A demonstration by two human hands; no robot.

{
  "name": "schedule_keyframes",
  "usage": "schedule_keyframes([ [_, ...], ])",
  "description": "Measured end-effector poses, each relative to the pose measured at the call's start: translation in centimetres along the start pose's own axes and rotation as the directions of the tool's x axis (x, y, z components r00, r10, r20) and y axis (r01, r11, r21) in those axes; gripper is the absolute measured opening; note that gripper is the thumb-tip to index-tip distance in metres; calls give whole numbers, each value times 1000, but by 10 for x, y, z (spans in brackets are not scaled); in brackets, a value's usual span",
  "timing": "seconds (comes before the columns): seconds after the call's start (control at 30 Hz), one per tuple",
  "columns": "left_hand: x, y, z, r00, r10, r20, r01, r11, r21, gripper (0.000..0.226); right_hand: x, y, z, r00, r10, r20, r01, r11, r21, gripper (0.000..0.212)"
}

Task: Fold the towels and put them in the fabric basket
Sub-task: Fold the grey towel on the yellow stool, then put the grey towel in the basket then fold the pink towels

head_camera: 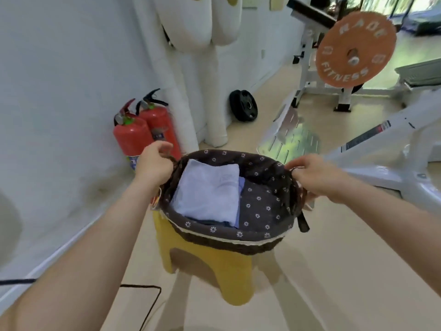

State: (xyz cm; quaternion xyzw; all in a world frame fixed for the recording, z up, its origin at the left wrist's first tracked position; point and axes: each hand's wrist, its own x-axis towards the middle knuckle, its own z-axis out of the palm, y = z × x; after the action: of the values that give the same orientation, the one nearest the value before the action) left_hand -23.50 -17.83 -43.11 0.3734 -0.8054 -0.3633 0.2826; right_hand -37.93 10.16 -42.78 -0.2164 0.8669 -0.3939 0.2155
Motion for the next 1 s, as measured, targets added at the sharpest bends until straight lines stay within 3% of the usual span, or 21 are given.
schedule_keyframes([
  [0.1,7,-27,0,995,13,-96,-7,998,64,47,19,-29,34,993,-58,-103,49,995,-87,34],
  [0.2,7,-46,5,999,37,-33,-22,929,369,54,32,-44,47,985,-73,-157,52,990,-133,35],
  [0.33,9,-47,-7,969,248,-18,-191,788,585,61,41,-51,61,971,-95,-220,56,982,-179,30],
  [0.4,7,-37,-13,938,270,216,-346,707,617,55,45,-51,67,959,-126,-255,65,970,-234,26],
  [0.47,1,-20,-14,839,63,540,-442,658,610,52,47,-48,73,949,-157,-272,75,954,-290,27],
  [0.5,-1,-11,-10,788,-32,615,-478,596,645,48,49,-48,73,944,-179,-277,84,942,-324,27],
  [0.57,-3,-1,10,773,-5,635,-546,504,669,44,52,-48,72,940,-210,-270,97,921,-378,26],
  [0.63,3,-4,34,752,20,659,-529,616,584,47,56,-51,72,946,-237,-221,118,888,-444,27],
  [0.7,14,-13,52,719,-46,694,-470,703,534,58,60,-49,72,952,-262,-157,128,809,-574,31],
  [0.77,26,-19,59,702,-119,702,-432,713,553,68,61,-49,73,945,-318,-79,180,708,-683,33],
  [0.87,36,-15,62,652,-219,726,-399,715,574,70,62,-52,72,933,-360,9,256,645,-720,42],
  [0.93,34,-11,58,682,-218,698,-330,760,560,67,57,-57,70,940,-337,60,279,650,-707,48],
  [1.0,23,2,46,780,-150,607,-237,827,509,60,42,-67,61,954,-284,91,273,711,-648,50],
])
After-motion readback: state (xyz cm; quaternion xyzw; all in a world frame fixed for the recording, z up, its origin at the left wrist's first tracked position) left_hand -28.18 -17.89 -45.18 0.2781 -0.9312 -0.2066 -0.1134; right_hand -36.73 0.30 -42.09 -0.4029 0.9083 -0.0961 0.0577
